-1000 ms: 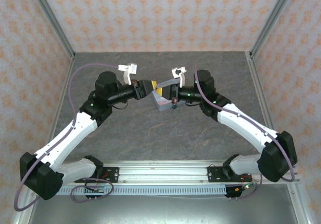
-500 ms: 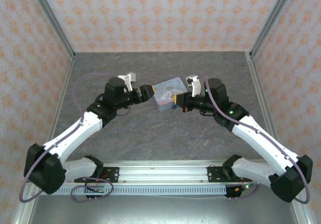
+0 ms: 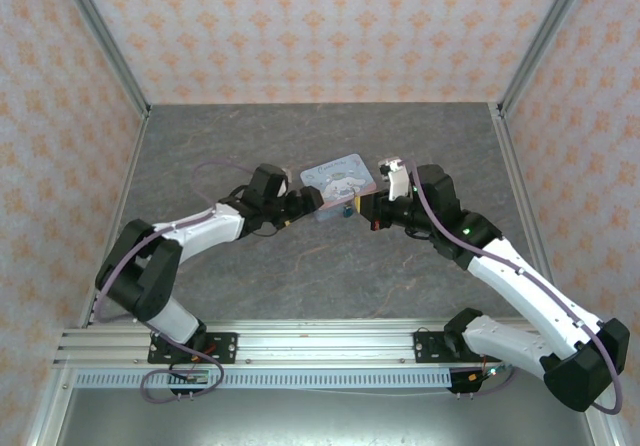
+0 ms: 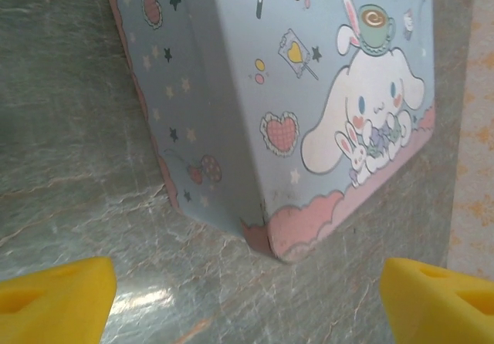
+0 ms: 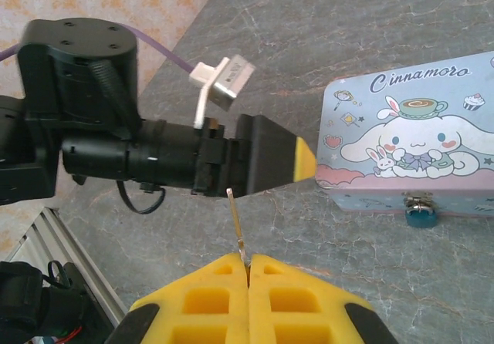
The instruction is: Unlock the padlock with the key
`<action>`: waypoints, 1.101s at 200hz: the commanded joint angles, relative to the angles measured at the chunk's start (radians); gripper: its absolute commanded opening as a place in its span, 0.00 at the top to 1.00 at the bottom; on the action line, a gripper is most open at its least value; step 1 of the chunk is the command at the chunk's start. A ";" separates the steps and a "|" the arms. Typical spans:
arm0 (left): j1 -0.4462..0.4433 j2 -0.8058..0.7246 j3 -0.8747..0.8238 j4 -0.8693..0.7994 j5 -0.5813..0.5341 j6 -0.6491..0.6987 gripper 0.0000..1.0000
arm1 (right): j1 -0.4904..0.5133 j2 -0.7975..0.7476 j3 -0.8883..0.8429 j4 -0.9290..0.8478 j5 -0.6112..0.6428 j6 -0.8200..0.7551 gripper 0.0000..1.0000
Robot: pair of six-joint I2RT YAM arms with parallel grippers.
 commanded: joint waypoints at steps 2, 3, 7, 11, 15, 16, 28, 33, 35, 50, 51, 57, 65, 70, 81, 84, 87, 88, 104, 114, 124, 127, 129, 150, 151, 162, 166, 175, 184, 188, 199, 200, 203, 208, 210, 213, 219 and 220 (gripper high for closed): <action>-0.011 0.053 0.054 0.067 -0.004 -0.047 0.09 | -0.002 0.000 -0.006 0.013 0.014 -0.003 1.00; -0.012 0.055 0.055 0.069 -0.005 -0.049 0.09 | -0.002 0.000 -0.006 0.012 0.013 -0.003 1.00; -0.012 0.065 0.058 0.073 -0.009 -0.053 0.09 | -0.002 0.001 -0.006 0.015 0.012 -0.002 1.00; -0.014 0.074 0.060 0.077 -0.012 -0.056 0.08 | -0.002 0.003 -0.008 0.016 0.011 -0.001 1.00; -0.015 0.081 0.062 0.078 -0.017 -0.059 0.08 | -0.002 0.004 -0.006 0.015 0.009 -0.001 1.00; -0.015 0.082 0.063 0.078 -0.018 -0.059 0.08 | -0.002 0.004 -0.005 0.016 0.010 -0.001 1.00; -0.017 0.098 0.063 0.083 -0.030 -0.069 0.08 | -0.001 0.006 -0.005 0.015 0.009 -0.001 1.00; -0.017 0.102 0.061 0.085 -0.037 -0.074 0.08 | -0.002 0.008 -0.004 0.014 0.011 0.000 1.00; -0.018 0.103 0.060 0.085 -0.039 -0.076 0.08 | -0.002 0.008 -0.004 0.015 0.010 0.000 1.00; -0.017 0.114 0.055 0.066 -0.057 -0.080 0.09 | -0.002 0.007 -0.004 0.015 0.014 0.000 1.00; -0.017 0.115 0.056 0.063 -0.059 -0.079 0.09 | -0.002 0.008 -0.005 0.015 0.014 -0.001 1.00; -0.017 0.117 0.057 0.048 -0.063 -0.075 0.09 | -0.002 0.008 -0.004 0.015 0.016 -0.001 1.00; -0.017 0.121 0.055 0.031 -0.067 -0.072 0.10 | -0.002 0.008 -0.004 0.013 0.018 -0.001 1.00; -0.018 0.122 0.052 0.023 -0.070 -0.072 0.10 | -0.002 0.008 -0.003 0.013 0.018 -0.001 1.00; -0.018 0.120 0.044 -0.001 -0.078 -0.067 0.12 | -0.002 0.009 -0.003 0.010 0.022 -0.001 1.00; -0.018 0.120 0.042 -0.006 -0.082 -0.066 0.12 | -0.001 0.009 -0.002 0.009 0.022 0.000 1.00; -0.017 0.118 0.037 -0.012 -0.085 -0.064 0.13 | -0.002 0.011 -0.002 0.007 0.024 -0.001 1.00; -0.017 0.116 0.036 -0.014 -0.085 -0.064 0.13 | -0.002 0.011 -0.002 0.005 0.024 -0.001 1.00; -0.018 0.100 0.012 -0.041 -0.109 -0.059 0.14 | -0.001 0.012 0.001 -0.004 0.036 0.000 1.00; -0.017 0.088 -0.001 -0.063 -0.122 -0.052 0.14 | -0.002 0.013 0.001 -0.003 0.039 0.003 1.00; -0.011 0.079 -0.010 -0.094 -0.134 -0.036 0.14 | -0.003 0.013 -0.001 -0.002 0.041 0.010 1.00; -0.008 0.076 -0.011 -0.103 -0.136 -0.031 0.14 | -0.004 0.014 -0.001 -0.001 0.041 0.010 1.00; -0.005 0.075 -0.013 -0.107 -0.137 -0.028 0.14 | -0.004 0.014 -0.001 -0.002 0.042 0.012 1.00; 0.032 0.051 -0.037 -0.137 -0.135 -0.002 0.14 | -0.012 0.018 -0.002 -0.004 0.034 0.018 1.00; 0.034 0.050 -0.039 -0.140 -0.135 -0.001 0.14 | -0.013 0.018 -0.003 -0.005 0.033 0.019 1.00; 0.064 0.034 -0.047 -0.154 -0.133 0.015 0.14 | -0.018 0.020 -0.004 -0.007 0.031 0.020 1.00; 0.075 0.028 -0.049 -0.162 -0.133 0.022 0.14 | -0.020 0.021 -0.005 -0.008 0.030 0.021 1.00; 0.100 0.019 -0.050 -0.175 -0.130 0.043 0.14 | -0.022 0.024 -0.008 -0.007 0.027 0.024 1.00; 0.124 0.016 -0.046 -0.183 -0.123 0.061 0.14 | -0.025 0.027 -0.011 -0.005 0.024 0.028 1.00; 0.135 0.017 -0.045 -0.184 -0.115 0.068 0.14 | -0.026 0.028 -0.012 -0.004 0.022 0.029 1.00; 0.162 0.025 -0.037 -0.179 -0.094 0.085 0.14 | -0.027 0.033 -0.015 0.001 0.019 0.033 1.00; 0.164 0.025 -0.036 -0.179 -0.093 0.086 0.14 | -0.028 0.034 -0.015 0.002 0.018 0.034 1.00; 0.170 0.028 -0.032 -0.179 -0.087 0.090 0.14 | -0.028 0.035 -0.015 0.002 0.017 0.034 1.00; 0.178 0.033 -0.024 -0.181 -0.079 0.100 0.14 | -0.029 0.037 -0.015 0.004 0.012 0.036 1.00; 0.181 0.034 -0.020 -0.184 -0.078 0.106 0.14 | -0.029 0.038 -0.015 0.004 0.013 0.036 1.00; 0.185 0.038 -0.013 -0.189 -0.077 0.113 0.14 | -0.029 0.038 -0.016 0.005 0.011 0.038 1.00; 0.192 0.044 0.002 -0.202 -0.077 0.129 0.14 | -0.028 0.041 -0.016 0.005 0.011 0.039 1.00; 0.192 0.046 0.006 -0.205 -0.078 0.132 0.14 | -0.028 0.041 -0.016 0.006 0.011 0.040 1.00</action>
